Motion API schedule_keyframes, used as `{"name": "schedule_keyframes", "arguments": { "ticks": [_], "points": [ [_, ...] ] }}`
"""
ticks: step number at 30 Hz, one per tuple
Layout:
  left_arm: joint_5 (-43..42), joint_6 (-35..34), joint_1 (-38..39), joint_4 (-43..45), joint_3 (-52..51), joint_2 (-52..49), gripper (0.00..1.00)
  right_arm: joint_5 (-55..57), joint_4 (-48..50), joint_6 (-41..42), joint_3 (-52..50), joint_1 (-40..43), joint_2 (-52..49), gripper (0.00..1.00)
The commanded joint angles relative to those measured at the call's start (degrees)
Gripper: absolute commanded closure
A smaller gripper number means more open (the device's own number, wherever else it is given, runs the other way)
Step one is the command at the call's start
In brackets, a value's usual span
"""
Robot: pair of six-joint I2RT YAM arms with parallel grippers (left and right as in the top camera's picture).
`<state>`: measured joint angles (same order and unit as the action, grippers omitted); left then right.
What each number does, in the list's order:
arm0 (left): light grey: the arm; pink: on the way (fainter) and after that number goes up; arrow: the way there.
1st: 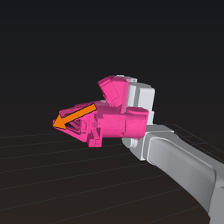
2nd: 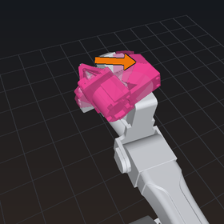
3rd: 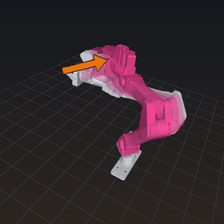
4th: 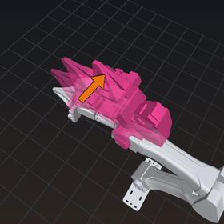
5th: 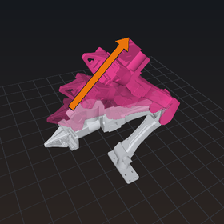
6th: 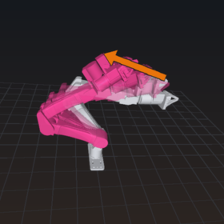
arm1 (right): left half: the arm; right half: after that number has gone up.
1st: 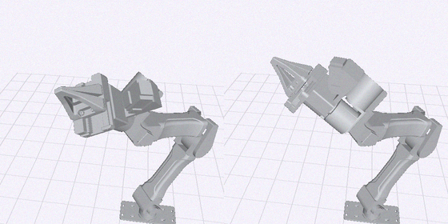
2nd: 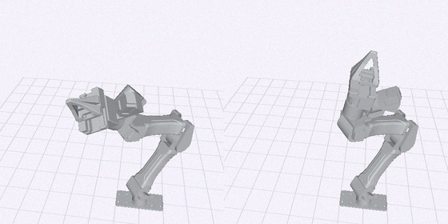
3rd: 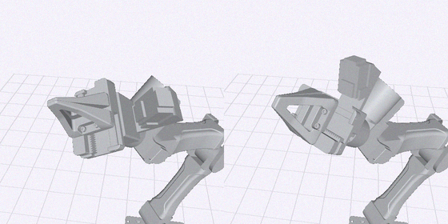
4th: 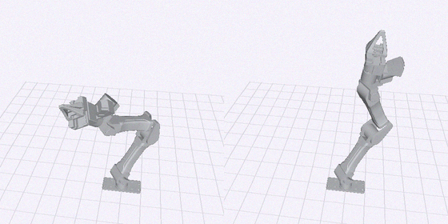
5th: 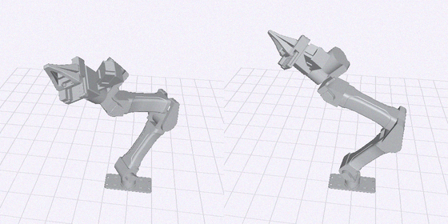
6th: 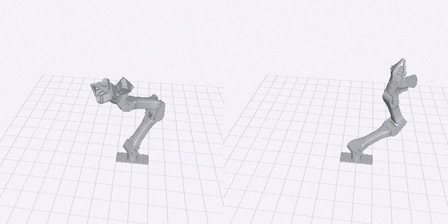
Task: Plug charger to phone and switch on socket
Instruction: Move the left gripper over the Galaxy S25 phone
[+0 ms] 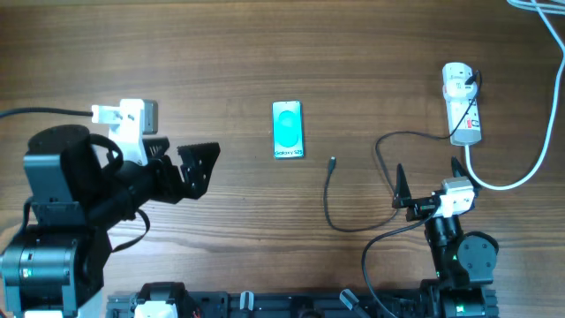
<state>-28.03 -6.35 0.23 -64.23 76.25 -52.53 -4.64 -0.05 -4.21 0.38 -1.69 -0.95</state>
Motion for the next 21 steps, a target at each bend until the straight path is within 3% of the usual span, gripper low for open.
{"name": "schedule_keyframes", "arguments": {
  "ticks": [1, 7, 12, 14, 21],
  "points": [
    [4.00, -2.05, -0.33, -4.90, 2.34, -1.70, 0.01, 0.76, 0.09, -0.28, -0.09, 0.22, 0.13, 0.00],
    [7.34, -5.42, 4.79, -16.28, 14.34, -12.50, 0.01, 0.76, 0.09, -0.28, -0.09, 0.22, 0.13, 0.00],
    [23.17, -14.62, 18.03, -23.76, 21.38, -26.10, 0.00, 0.76, 0.09, -0.28, -0.09, 0.22, 0.13, 0.00],
    [26.43, -15.54, 22.27, -23.82, 21.38, -31.74, 0.00, 0.76, 0.09, -0.31, -0.09, 0.22, 0.13, 0.00],
    [24.17, -15.61, 26.53, -17.40, 21.38, -44.15, 0.00, 0.76, 0.09, -0.28, -0.09, 0.22, 0.13, 0.00]
  ]
}}
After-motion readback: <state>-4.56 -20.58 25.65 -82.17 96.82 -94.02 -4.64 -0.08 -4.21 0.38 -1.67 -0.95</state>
